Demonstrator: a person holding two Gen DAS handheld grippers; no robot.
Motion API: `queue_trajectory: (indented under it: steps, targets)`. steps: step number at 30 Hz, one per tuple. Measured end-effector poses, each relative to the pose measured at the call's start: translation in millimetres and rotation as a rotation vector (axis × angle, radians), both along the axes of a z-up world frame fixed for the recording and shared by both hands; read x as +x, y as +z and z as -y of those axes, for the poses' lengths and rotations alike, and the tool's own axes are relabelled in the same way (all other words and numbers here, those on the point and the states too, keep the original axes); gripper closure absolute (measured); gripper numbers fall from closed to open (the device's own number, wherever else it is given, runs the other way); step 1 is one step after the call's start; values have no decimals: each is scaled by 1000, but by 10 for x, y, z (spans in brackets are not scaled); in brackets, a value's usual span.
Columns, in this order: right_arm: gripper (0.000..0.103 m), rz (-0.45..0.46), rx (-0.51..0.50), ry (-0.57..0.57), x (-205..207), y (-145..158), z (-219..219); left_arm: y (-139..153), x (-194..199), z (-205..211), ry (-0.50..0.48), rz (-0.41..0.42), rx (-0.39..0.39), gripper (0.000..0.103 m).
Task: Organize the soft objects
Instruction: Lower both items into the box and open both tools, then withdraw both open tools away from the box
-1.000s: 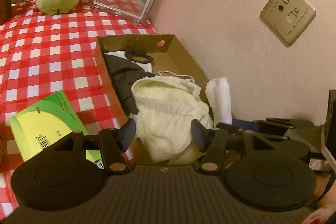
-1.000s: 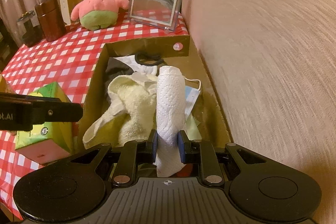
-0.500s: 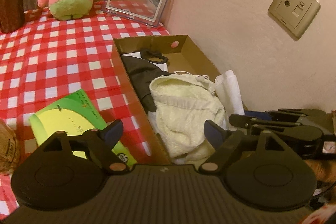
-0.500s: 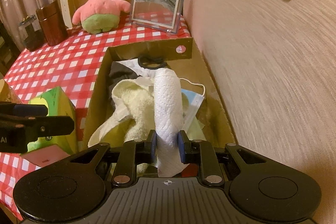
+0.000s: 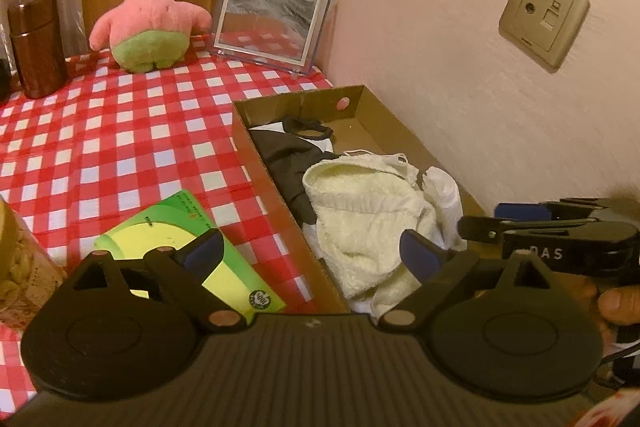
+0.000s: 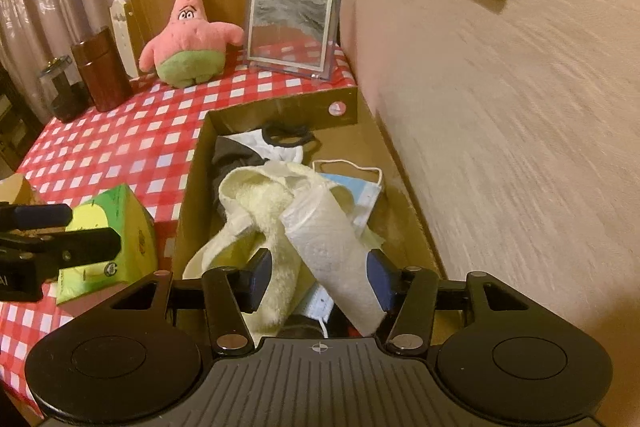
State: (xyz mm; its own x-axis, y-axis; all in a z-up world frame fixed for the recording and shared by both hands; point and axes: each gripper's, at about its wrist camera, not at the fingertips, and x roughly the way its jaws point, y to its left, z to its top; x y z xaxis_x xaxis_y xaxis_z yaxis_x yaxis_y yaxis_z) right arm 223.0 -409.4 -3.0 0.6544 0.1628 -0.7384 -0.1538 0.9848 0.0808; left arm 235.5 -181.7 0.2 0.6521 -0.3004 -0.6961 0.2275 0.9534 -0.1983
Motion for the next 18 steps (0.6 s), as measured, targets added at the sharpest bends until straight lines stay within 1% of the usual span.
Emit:
queue_trajectory:
  steps: [6,15,16,18]
  targets:
    - [50,6,21,-27,-234,80,80,96,-174,-37,-26,40,7,9]
    - [49,24,61,-55,-655,253,28,206,-465,-119,-16,20,25,6]
    - [48,24,67,-59,-697,268,12,217,-501,-130,-19,15,22,6]
    - [41,26,75,-62,-781,297,-13,239,-574,-160,-14,4,13,6]
